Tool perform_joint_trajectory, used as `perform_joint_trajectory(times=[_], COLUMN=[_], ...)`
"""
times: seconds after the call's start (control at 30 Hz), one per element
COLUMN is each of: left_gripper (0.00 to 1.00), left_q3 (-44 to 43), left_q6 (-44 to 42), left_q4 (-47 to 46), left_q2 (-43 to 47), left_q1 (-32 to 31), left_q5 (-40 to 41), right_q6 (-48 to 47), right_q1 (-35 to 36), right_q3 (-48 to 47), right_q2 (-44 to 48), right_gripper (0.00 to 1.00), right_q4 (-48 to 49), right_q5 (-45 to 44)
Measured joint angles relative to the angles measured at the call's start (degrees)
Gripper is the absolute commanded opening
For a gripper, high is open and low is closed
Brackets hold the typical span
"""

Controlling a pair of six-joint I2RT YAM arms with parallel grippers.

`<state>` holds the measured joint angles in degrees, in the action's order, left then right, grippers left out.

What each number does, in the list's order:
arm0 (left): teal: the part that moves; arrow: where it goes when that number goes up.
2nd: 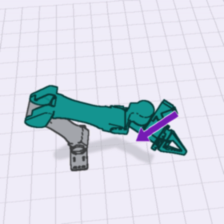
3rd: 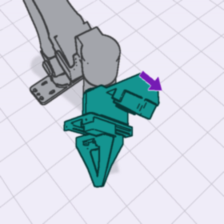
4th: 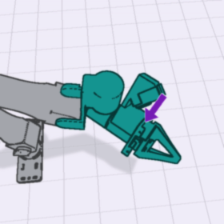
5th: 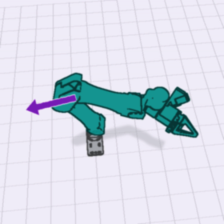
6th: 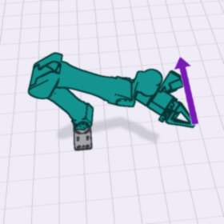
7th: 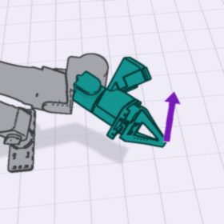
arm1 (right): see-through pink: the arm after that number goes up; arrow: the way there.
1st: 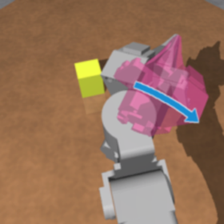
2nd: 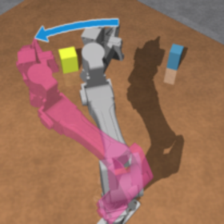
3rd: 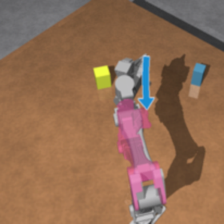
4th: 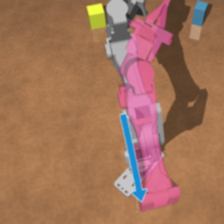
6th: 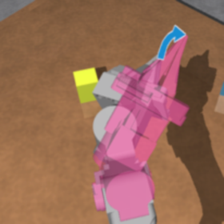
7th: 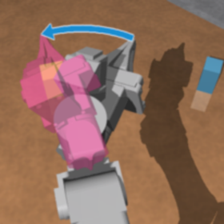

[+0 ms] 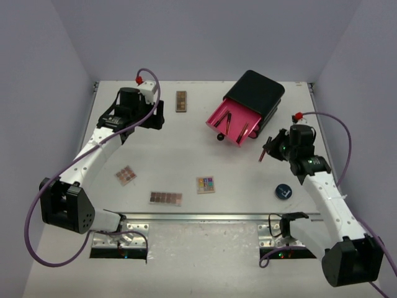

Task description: Organize the makeup

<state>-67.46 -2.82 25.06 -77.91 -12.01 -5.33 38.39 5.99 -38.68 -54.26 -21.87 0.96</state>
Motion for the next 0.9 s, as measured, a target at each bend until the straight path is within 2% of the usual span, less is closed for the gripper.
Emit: perform_joint_trajectory(times=[0.13, 0.37, 0.57, 0.83, 0.9], left_gripper=[0.68, 0.68, 0.68, 0.68, 0.68], left_q3=[-0.32, -1.23, -1.23, -1.23, -1.23], left_q6=[0.59, 1.61, 1.58, 1.58, 1.61], left_q4=[0.00, -0.24, -0.25, -0.38, -0.37], left_q2=[-0.39, -2.44, -3.06, -5.10, -5.56], left_q1=[0.00, 0.00, 0.00, 0.00, -0.02], left_q5=[-0.88, -2.24, -2.42, -2.84, -2.87], right_q6=[1.94, 2.21, 2.86, 2.87, 2.89], right_q1=[3.29, 11.08, 12.77, 13.89, 14.61], right_q3=[-6.69, -18.16, -19.26, -20.08, -20.08], right_q2=[-2.08, -16.79, -24.54, -29.22, -29.90], right_gripper=[0.00, 0.00, 0.00, 0.00, 0.05], right_q4=[5.33, 13.57, 16.21, 17.49, 17.60], right_q5=[-0.02, -4.28, -8.60, -12.11, -12.55])
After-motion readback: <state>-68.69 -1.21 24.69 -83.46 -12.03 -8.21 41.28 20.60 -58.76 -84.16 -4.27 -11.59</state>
